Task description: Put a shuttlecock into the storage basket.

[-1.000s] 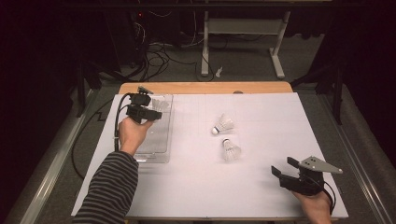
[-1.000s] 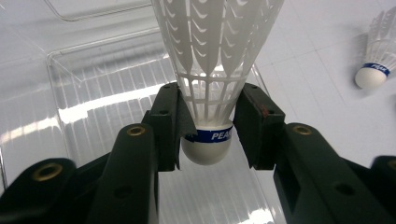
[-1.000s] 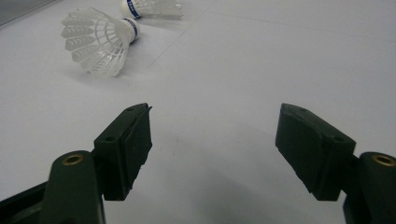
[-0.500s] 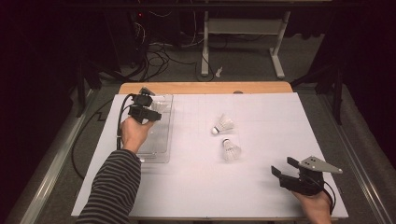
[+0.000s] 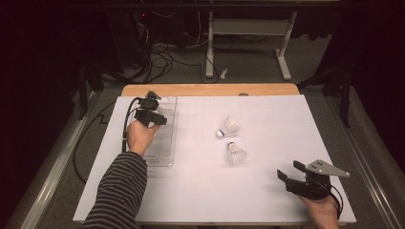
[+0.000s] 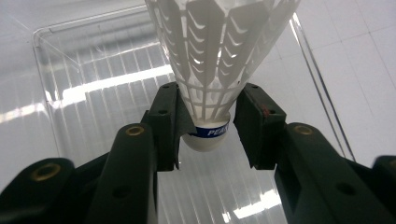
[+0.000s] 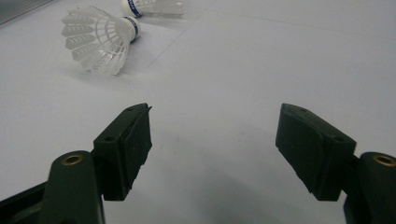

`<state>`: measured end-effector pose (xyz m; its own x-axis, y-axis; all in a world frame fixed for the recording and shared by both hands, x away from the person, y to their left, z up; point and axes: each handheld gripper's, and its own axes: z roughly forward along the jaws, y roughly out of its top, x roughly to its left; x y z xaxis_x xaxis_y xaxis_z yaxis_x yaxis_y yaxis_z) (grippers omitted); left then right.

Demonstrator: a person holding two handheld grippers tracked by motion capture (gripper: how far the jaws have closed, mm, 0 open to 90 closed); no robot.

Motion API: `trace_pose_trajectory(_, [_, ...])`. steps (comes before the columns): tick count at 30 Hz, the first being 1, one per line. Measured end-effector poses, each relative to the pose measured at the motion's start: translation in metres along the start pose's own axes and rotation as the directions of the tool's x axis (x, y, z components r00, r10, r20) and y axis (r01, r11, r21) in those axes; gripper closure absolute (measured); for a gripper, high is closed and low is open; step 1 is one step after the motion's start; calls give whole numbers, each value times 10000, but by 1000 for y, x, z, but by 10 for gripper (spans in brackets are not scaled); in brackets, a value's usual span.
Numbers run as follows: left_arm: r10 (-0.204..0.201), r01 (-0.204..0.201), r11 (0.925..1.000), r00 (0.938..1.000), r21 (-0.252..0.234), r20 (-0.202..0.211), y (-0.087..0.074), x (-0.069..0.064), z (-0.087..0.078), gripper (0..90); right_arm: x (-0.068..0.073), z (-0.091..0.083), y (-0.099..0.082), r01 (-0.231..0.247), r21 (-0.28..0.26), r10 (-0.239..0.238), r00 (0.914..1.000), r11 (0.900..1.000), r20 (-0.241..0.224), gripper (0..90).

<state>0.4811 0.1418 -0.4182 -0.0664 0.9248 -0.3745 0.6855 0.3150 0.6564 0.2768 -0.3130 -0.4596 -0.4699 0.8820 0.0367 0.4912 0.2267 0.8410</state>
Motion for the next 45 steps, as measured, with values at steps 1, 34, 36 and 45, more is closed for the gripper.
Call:
trace_pose_trajectory(1, [4,-4,10000,10000,18,9,0,-1,1,620,0,0,0,8,-9,-8,10000,10000,-5,274])
trace_pose_trajectory(34, [-228,335,9958,9921,-854,1233,-9,-4,-32,349,1,0,0,19,-15,-19,10000,10000,14,274])
trace_pose_trajectory(36, [-131,245,9959,9916,-870,1288,-11,-5,-35,351,1,0,0,13,-22,-13,10000,10000,15,274])
trace_pose_trajectory(45, [-36,225,9932,9867,-1141,1628,-19,-4,-46,353,1,-1,0,23,-47,-23,10000,10000,24,274])
